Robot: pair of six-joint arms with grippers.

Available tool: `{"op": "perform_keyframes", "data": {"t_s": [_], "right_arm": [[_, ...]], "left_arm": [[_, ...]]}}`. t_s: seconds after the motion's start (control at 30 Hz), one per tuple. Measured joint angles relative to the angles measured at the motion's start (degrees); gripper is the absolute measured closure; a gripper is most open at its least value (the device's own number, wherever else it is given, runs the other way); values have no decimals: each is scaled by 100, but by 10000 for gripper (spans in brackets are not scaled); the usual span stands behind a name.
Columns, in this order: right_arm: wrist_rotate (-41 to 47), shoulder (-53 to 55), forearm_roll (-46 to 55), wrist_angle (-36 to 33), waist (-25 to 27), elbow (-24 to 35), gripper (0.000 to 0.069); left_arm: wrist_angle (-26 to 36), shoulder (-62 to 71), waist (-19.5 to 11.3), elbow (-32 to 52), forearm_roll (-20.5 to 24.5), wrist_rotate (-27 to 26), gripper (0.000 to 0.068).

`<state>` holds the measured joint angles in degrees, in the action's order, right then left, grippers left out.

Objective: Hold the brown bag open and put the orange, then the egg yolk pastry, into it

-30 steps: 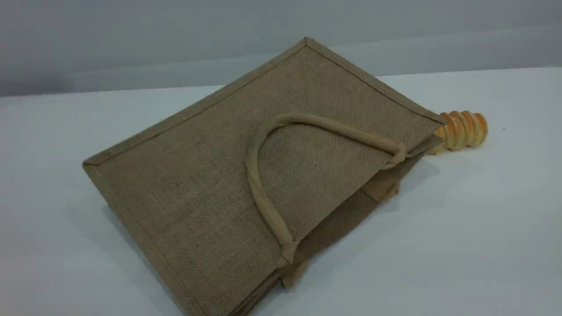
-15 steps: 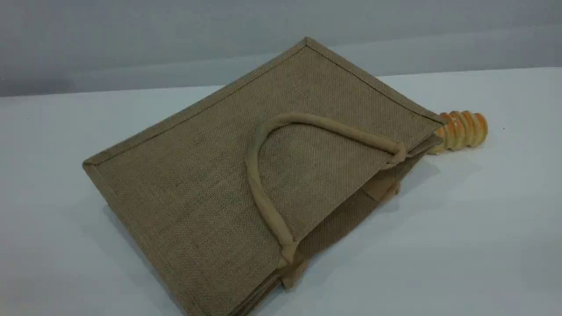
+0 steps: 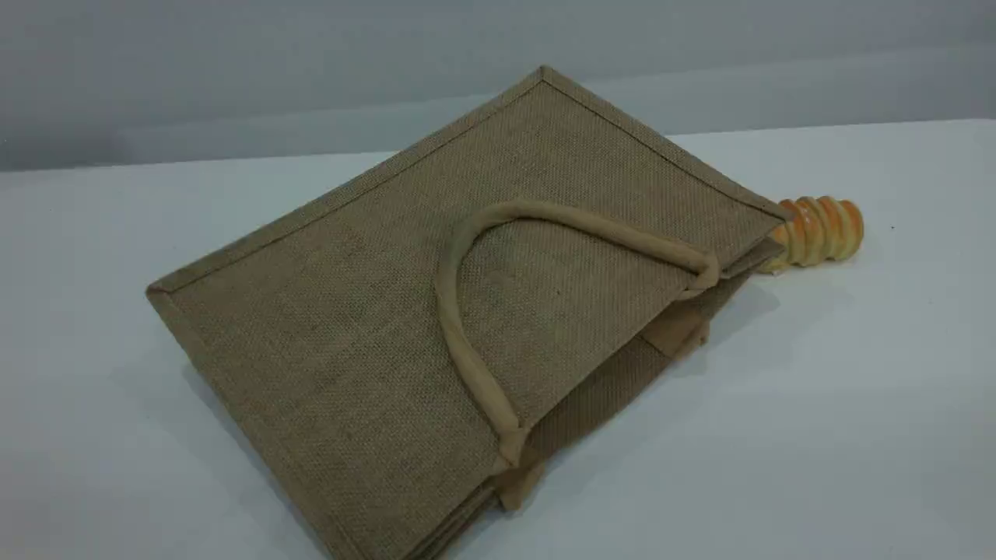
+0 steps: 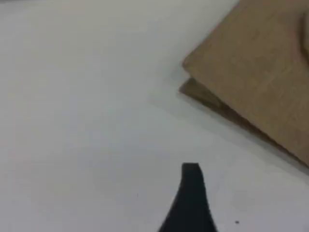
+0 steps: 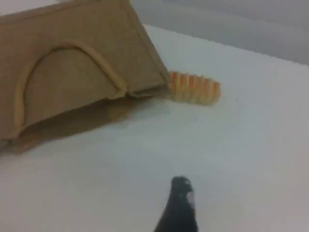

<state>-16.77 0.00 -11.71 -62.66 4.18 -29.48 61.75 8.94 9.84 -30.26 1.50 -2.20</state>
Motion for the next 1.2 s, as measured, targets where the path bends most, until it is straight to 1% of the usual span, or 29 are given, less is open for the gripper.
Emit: {"op": "perform_keyframes", "data": {"t_s": [0.1, 0.27, 1.13, 1.2], "right_arm": [[6, 0, -12, 47, -41, 13, 142], [12, 0, -7, 47, -41, 13, 142], [17, 0, -7, 42, -41, 13, 142], [17, 0, -7, 42, -41, 13, 142]], "left_arm": [[14, 0, 0, 160, 0, 28, 144], [-14, 0, 0, 149, 21, 220, 144], [8, -7, 0, 144, 15, 190, 144], [3, -78, -136, 144, 10, 168, 144]]}}
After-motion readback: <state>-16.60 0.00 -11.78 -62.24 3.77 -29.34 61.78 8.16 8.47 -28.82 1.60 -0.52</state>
